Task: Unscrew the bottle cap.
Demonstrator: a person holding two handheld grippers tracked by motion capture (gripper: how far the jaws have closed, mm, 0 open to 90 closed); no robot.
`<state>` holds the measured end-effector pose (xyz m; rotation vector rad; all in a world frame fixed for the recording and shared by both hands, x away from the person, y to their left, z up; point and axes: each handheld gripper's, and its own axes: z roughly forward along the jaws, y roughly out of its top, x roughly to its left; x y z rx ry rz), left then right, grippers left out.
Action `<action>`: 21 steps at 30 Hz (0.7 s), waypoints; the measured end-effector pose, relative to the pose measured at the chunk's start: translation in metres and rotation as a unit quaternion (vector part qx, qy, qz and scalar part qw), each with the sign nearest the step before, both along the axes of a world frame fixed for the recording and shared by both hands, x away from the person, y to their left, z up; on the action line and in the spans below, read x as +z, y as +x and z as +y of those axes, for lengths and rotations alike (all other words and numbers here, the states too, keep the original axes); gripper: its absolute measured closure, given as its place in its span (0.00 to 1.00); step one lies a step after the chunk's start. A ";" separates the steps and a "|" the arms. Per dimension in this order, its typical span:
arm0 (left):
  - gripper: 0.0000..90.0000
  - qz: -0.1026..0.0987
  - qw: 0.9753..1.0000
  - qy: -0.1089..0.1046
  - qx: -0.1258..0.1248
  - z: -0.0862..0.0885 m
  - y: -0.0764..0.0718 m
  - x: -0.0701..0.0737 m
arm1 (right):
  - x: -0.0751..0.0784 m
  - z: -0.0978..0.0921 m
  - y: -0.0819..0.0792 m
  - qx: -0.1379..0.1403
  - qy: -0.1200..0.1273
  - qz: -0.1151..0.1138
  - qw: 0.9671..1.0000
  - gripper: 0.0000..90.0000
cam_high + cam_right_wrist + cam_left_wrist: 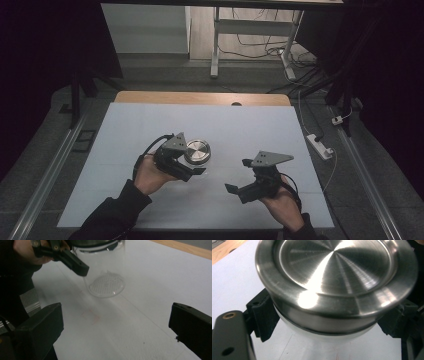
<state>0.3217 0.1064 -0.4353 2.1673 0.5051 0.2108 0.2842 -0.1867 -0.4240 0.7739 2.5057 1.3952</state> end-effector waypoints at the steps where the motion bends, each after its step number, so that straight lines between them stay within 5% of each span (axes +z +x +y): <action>1: 0.17 0.000 1.000 0.000 0.000 0.000 0.000 0.000 | 0.002 0.003 0.002 0.002 -0.001 -0.001 1.000 0.00; 21: 0.17 0.006 1.000 0.009 -0.002 -0.005 0.002 -0.006 | 0.031 0.046 0.024 0.006 0.000 -0.035 0.999 0.00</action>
